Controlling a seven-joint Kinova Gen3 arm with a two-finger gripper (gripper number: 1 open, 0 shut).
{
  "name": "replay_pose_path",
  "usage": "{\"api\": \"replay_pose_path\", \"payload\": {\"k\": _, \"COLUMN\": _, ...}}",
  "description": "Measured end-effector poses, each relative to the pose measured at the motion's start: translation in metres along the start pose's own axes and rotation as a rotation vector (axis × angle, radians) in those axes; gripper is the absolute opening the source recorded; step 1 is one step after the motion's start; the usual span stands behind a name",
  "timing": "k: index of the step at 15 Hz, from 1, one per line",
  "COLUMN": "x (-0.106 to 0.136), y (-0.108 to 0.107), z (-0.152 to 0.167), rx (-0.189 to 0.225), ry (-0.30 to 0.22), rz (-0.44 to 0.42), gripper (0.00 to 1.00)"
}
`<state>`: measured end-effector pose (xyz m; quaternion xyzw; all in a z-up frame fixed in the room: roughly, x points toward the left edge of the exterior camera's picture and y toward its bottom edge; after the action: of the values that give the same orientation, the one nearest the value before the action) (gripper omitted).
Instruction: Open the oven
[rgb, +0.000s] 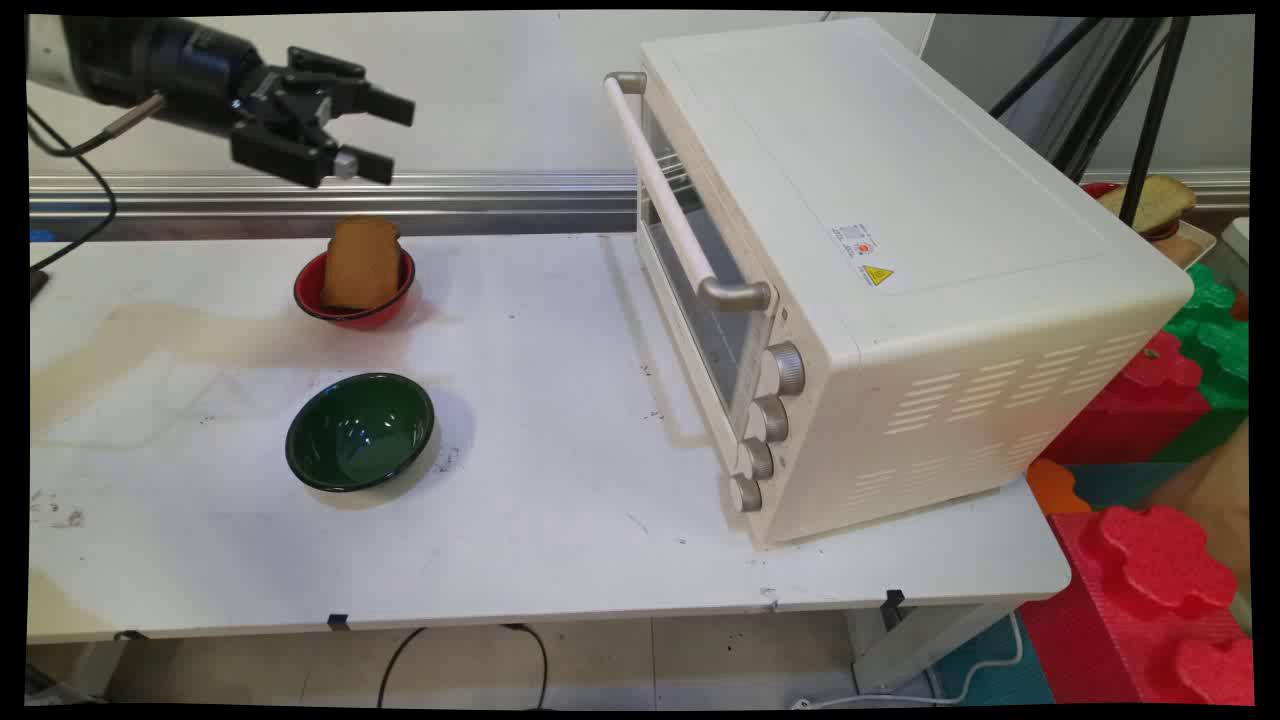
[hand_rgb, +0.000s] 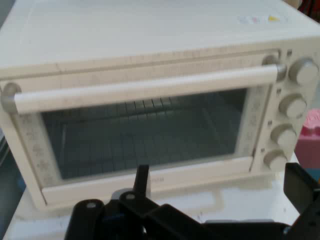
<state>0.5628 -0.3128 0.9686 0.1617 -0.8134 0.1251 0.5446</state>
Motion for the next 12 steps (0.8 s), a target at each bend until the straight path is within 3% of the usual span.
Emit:
{"api": "replay_pose_path", "payload": {"k": 9, "x": 0.035, "y": -0.003, "z": 0.060, "rx": 0.022, "ry": 0.059, "rz": -0.037, "gripper": 1.00}}
{"api": "replay_pose_path", "payload": {"k": 12, "x": 0.047, "y": -0.004, "z": 0.089, "rx": 0.027, "ry": 0.058, "rz": -0.038, "gripper": 1.00}}
